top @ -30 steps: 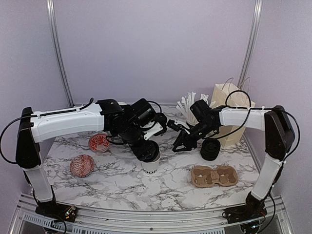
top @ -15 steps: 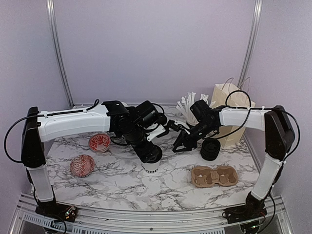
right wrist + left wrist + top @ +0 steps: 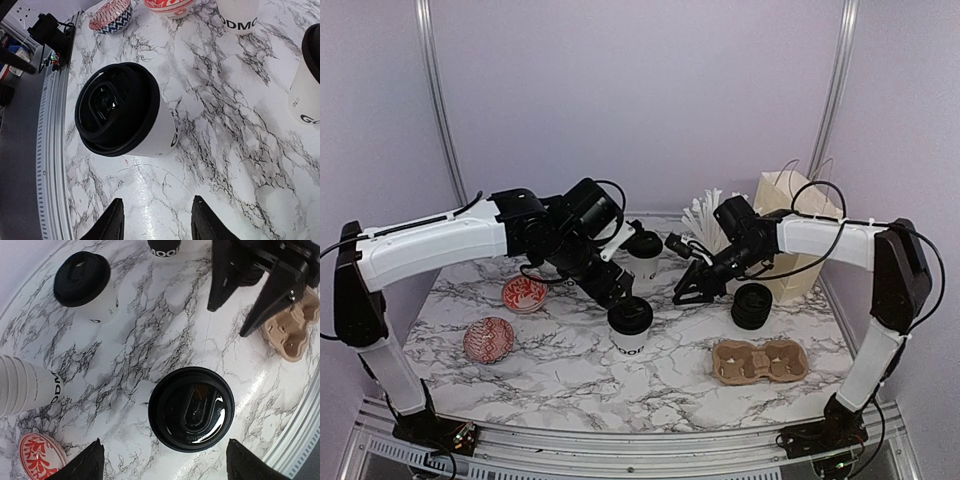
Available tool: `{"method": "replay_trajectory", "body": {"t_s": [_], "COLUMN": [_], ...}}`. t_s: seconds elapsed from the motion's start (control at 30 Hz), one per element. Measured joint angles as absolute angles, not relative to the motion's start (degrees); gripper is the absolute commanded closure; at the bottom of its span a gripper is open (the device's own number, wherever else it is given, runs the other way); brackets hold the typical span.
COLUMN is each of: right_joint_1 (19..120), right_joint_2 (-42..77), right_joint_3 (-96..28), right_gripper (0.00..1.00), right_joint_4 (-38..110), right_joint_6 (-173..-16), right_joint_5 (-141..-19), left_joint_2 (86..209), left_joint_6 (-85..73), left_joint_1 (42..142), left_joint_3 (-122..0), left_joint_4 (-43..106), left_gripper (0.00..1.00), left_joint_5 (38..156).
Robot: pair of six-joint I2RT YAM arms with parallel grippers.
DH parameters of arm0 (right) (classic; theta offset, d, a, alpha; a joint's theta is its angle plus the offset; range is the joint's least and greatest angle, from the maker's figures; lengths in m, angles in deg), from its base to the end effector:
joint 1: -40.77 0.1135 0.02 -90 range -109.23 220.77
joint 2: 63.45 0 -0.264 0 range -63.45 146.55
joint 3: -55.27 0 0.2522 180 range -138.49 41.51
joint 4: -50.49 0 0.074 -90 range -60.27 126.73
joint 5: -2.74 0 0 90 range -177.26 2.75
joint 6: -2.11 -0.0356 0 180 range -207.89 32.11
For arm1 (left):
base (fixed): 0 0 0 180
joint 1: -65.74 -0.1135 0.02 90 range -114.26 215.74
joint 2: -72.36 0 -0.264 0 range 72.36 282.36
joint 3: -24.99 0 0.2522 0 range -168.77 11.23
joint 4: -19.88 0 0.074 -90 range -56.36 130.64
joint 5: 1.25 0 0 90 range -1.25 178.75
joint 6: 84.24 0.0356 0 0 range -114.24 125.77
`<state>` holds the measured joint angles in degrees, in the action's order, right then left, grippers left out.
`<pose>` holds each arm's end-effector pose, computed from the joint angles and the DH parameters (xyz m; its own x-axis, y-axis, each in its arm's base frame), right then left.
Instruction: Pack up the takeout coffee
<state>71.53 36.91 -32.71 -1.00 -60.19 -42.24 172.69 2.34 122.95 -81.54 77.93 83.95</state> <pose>0.2943 0.2045 0.2301 -0.3906 -0.6148 -0.6851 -0.9157 0.1833 0.3576 0.2114 -0.3226 0.3144 -0.4734 0.6251 -0.6205 0.7829 0.6215 0.0288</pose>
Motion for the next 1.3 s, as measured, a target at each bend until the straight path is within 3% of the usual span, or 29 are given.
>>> {"method": "replay_trajectory", "body": {"t_s": [0.13, 0.37, 0.77, 1.3], "right_joint_1": [71.53, 71.56, 72.82, 73.7], "right_joint_2": [38.04, 44.73, 49.65, 54.72], "right_joint_3": [-35.13, -37.89, -39.92, -42.28], "right_gripper": [0.55, 0.52, 0.54, 0.68], "right_joint_4": [-1.55, -2.16, -2.95, -2.75], "right_joint_6": [-64.41, -69.37, -73.1, -76.84], "right_joint_5": [-37.17, -28.89, -23.09, -21.78], "left_joint_2": [167.41, 167.08, 169.11, 170.97], "left_joint_6": [-4.93, -14.68, -19.45, -20.61], "left_joint_1": [118.06, 114.08, 114.06, 113.4], "left_joint_3": [-75.47, -64.28, -62.11, -58.55], "left_joint_4": [73.19, 63.46, 54.94, 50.2], "left_gripper": [0.22, 0.2, 0.28, 0.42], "left_joint_5": [86.64, 95.47, 101.81, 104.04]}}
